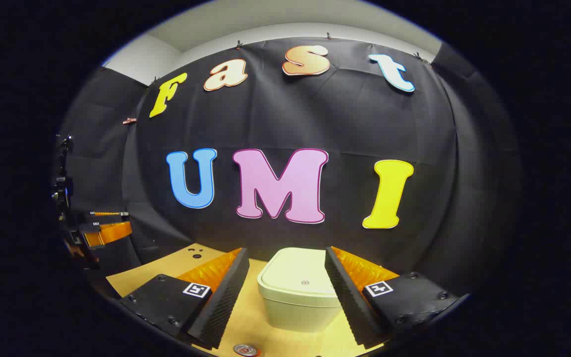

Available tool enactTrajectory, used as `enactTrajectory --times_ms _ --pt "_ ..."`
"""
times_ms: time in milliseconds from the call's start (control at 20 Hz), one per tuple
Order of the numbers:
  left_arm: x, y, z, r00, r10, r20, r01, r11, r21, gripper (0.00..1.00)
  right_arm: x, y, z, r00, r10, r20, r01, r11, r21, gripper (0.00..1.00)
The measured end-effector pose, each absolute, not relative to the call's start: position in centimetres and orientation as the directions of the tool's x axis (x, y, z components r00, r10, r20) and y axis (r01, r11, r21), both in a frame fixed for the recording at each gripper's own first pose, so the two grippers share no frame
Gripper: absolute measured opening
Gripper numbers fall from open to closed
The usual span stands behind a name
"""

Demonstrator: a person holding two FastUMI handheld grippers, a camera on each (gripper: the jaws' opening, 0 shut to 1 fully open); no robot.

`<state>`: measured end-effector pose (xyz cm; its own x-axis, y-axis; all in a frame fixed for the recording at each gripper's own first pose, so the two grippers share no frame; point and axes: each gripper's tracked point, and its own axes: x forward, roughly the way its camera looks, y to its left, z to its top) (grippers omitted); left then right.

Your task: Press the lid of the desktop garbage bin to open it, pick up the crumpled paper on the desktop and throw it into the bin, then pick up the pop can on the desktop and drop it into the bin, and finally close the garbage bin lid.

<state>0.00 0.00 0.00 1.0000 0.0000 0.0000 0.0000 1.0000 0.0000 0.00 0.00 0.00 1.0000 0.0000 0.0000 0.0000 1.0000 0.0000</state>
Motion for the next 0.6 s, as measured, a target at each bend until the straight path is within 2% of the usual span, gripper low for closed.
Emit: enactTrajectory --times_ms 200,300,350,400,550,600 --pt "0.6 0.6 0.1 1.0 -0.003 0.009 0.003 1.0 -0.007 0.9 0.9 -0.7 0.5 0.999 -0.033 0.013 0.032 0.999 0.043 0.97" --pt "0.9 1.1 0.0 1.0 -0.001 0.007 0.001 1.0 -0.01 0.9 1.4 -1.2 0.5 0.999 -0.049 0.008 0.049 0.997 0.054 0.94" --pt "1.0 1.3 0.0 1.0 0.001 0.003 -0.001 1.0 -0.012 0.9 1.6 -1.4 0.3 0.998 -0.056 0.002 0.056 0.997 0.056 0.81" --pt "1.2 1.4 -0.1 1.0 0.001 0.0 -0.001 1.0 -0.015 0.9 1.7 -1.5 0.1 0.998 -0.057 -0.009 0.057 0.997 0.057 0.76" --pt "1.5 1.2 -0.1 1.0 -0.003 0.0 0.003 1.0 -0.009 0.9 2.0 -1.0 -0.7 0.999 -0.008 -0.041 0.01 0.998 0.056 0.3" --pt "1.5 1.1 -0.2 1.0 -0.007 0.0 0.007 1.0 -0.003 0.91 2.0 -1.1 -0.6 0.999 -0.008 -0.033 0.009 0.999 0.042 0.26"
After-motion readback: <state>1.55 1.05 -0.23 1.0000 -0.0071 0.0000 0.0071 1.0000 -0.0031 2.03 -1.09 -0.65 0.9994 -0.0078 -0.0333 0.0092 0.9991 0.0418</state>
